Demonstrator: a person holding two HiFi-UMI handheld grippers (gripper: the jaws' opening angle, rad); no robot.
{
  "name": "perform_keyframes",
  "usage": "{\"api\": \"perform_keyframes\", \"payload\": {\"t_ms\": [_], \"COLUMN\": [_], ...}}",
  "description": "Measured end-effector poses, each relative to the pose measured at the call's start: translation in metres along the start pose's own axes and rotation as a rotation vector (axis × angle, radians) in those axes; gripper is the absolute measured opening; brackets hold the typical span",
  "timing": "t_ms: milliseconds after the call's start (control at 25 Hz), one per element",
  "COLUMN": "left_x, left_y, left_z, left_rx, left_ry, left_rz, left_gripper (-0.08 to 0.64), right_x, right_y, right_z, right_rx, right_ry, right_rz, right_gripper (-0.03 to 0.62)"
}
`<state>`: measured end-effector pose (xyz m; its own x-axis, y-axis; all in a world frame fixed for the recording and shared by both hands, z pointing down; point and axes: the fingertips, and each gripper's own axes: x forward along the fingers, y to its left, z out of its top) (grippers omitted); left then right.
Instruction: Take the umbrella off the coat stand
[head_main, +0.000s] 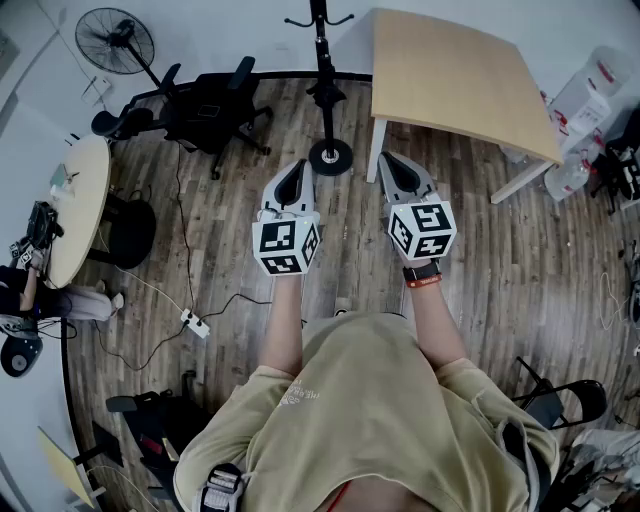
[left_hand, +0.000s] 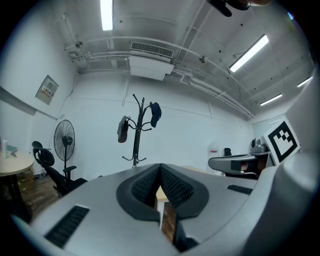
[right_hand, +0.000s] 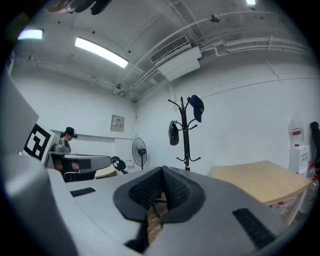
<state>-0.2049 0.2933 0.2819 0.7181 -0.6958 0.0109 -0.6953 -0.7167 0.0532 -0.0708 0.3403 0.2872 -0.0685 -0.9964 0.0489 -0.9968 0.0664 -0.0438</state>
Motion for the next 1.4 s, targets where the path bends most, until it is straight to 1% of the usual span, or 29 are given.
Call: {"api": "perform_keyframes", "payload": {"t_ms": [160, 320, 440, 520, 600, 800, 960, 1160, 1280, 1400], "left_x": [0.001, 0.008, 0.021, 0.035, 0.052, 0.118, 0.168, 0.226, 0.261, 0.295], "left_y": [0.026, 0.039, 0.047, 0.051, 0.058, 0.087, 0.105, 0.12, 0.125, 0.127], "left_z": [-0.011, -0.009, -0.014, -0.02, -0.025, -0.02, -0.002, 0.003, 0.004, 0.005], "left_rx": [-0.026, -0.034, -0.053, -0.048, -0.039, -0.041, -0.035, -0.035, -0.041, -0.031], "left_ry": [0.005, -0.009, -0.008, 0.003, 0.006, -0.002, -0.016, -0.015, -0.003, 0.006], "left_rz": [0.015, 0.004, -0.024, -0.049, -0.059, -0.019, -0.01, 0.008, 0.004, -0.016], "left_gripper": [0.023, 0.023, 0.023, 0.023, 0.023, 0.023, 0.024, 0.024, 0.024, 0.023], "right_x": [0.02, 0.041, 0.063, 0.081, 0.103, 0.171, 0.22, 0.269, 0.296, 0.321], "right_y": [0.015, 0.022, 0.025, 0.024, 0.019, -0.011, -0.041, -0.077, -0.097, -0.118], "right_z": [-0.012, -0.018, -0.022, -0.025, -0.028, -0.026, -0.006, 0.004, 0.005, 0.008], "right_rx": [0.006, 0.013, 0.044, 0.059, 0.06, 0.075, 0.09, 0.103, 0.111, 0.122], "right_ry": [0.022, 0.044, 0.043, 0.032, 0.027, 0.041, 0.029, 0.025, 0.038, 0.037], "right_rz": [0.003, 0.009, 0.039, 0.05, 0.06, 0.096, 0.109, 0.119, 0.124, 0.117], "right_gripper": [0.014, 0.014, 0.014, 0.015, 0.015, 0.015, 0.015, 0.015, 0.015, 0.015]}}
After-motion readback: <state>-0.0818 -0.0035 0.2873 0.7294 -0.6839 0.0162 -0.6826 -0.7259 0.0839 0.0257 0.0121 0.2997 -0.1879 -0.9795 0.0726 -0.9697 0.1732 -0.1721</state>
